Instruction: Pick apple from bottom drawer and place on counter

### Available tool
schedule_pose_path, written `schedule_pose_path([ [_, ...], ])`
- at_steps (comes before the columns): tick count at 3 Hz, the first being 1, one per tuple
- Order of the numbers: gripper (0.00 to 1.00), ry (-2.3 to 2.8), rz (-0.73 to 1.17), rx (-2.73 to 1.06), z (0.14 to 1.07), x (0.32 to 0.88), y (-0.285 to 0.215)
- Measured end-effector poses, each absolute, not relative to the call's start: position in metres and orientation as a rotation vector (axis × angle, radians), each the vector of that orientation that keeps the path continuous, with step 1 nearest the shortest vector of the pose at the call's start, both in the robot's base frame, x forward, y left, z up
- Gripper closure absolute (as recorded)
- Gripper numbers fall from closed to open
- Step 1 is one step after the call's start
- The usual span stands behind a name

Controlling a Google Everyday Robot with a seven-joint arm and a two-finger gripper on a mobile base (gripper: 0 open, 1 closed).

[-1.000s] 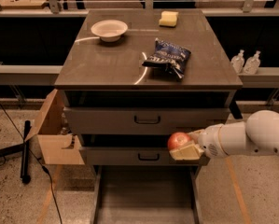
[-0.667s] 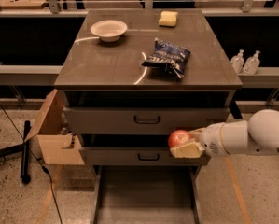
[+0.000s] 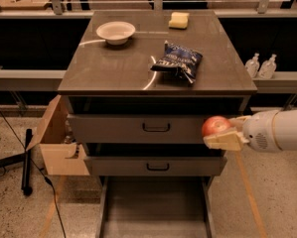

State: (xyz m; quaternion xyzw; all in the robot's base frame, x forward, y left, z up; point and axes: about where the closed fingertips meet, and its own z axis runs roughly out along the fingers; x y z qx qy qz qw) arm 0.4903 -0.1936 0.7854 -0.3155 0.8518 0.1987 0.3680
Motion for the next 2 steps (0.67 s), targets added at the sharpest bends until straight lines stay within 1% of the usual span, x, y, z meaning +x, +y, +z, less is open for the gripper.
schedule_pose_path([
  [1, 1.00, 2.187, 0.443, -0.801, 0.841, 0.496, -0.205],
  [2, 1.00, 2.201, 0.396, -0.822, 0.878, 0.525, -0.204],
])
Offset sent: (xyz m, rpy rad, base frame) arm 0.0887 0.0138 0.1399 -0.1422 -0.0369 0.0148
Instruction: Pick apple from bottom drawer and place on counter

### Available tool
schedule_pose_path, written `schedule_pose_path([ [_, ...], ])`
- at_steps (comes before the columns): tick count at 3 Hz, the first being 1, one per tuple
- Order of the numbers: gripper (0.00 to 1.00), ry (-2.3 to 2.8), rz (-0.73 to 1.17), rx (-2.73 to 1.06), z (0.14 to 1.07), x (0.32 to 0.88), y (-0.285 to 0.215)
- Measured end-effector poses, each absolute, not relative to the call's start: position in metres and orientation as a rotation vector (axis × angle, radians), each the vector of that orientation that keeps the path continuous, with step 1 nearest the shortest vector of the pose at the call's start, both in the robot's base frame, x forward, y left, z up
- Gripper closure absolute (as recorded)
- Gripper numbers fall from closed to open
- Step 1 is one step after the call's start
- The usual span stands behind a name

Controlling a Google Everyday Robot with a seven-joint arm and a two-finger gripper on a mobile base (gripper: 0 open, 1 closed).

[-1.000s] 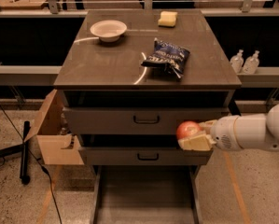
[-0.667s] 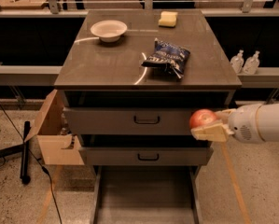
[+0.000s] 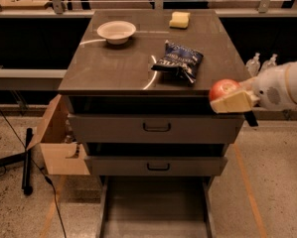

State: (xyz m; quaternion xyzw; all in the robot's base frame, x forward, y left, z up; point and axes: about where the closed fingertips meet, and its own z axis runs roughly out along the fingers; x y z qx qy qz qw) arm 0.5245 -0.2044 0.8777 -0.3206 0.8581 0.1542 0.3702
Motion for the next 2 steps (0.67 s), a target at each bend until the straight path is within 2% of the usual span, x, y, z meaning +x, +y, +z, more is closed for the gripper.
schedule_pose_path([
  [2, 1.00, 2.194, 0.362, -0.888, 0.907, 0.618, -0.188],
])
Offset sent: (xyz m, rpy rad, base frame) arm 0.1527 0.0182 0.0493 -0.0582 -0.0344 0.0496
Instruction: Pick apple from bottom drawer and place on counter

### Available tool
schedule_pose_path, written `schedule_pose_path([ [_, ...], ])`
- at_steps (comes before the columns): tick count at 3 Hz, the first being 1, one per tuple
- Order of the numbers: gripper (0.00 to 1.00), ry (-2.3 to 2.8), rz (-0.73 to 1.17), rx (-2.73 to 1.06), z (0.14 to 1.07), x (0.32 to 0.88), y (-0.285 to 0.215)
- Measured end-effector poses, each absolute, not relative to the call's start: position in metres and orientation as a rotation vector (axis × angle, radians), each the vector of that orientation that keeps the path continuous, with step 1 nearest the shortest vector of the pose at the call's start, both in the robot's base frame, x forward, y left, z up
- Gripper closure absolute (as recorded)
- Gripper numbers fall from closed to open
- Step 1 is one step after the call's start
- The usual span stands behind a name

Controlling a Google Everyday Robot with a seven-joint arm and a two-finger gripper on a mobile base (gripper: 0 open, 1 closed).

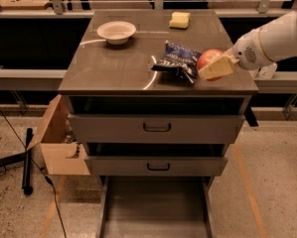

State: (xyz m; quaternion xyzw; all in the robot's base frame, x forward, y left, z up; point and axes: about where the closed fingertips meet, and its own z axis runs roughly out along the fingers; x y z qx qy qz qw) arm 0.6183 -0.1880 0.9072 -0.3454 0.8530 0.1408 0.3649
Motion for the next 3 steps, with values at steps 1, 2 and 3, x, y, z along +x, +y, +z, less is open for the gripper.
schedule_pose_path([
  [1, 1.00, 2.196, 0.313, -0.902, 0.913, 0.659, -0.194],
  [2, 0.81, 2.207, 0.264, -0.918, 0.910, 0.689, -0.204],
  [3, 0.57, 2.233, 0.243, -0.923, 0.893, 0.703, -0.217],
])
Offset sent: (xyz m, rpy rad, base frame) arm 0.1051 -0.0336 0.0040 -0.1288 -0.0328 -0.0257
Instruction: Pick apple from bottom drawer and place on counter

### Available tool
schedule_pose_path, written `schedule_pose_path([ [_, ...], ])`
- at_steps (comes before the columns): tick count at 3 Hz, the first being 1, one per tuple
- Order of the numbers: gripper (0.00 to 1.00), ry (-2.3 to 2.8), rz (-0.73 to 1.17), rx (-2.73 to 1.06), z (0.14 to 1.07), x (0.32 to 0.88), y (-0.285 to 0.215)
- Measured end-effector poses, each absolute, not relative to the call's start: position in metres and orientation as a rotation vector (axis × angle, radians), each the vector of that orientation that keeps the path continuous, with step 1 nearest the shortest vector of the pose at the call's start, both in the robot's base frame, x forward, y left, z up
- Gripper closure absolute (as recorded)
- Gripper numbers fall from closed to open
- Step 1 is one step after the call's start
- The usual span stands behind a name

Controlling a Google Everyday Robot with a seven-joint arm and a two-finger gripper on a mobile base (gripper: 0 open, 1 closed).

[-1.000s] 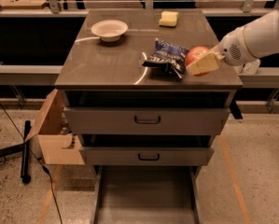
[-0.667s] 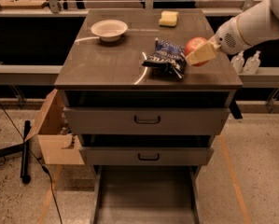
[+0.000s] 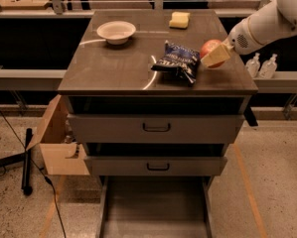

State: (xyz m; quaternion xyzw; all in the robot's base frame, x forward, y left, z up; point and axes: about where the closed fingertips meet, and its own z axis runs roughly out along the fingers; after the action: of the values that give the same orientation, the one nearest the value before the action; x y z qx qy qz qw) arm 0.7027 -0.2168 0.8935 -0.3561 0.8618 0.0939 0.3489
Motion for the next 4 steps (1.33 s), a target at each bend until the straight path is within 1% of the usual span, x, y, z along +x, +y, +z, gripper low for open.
schedule_pose_path([
  [2, 0.11, 2.263, 0.238, -0.913, 0.874, 0.712, -0.226],
  [3, 0.00, 2.285, 0.251, -0.915, 0.864, 0.715, -0.227],
  [4, 0.00, 2.291, 0.249, -0.913, 0.860, 0.715, -0.227],
])
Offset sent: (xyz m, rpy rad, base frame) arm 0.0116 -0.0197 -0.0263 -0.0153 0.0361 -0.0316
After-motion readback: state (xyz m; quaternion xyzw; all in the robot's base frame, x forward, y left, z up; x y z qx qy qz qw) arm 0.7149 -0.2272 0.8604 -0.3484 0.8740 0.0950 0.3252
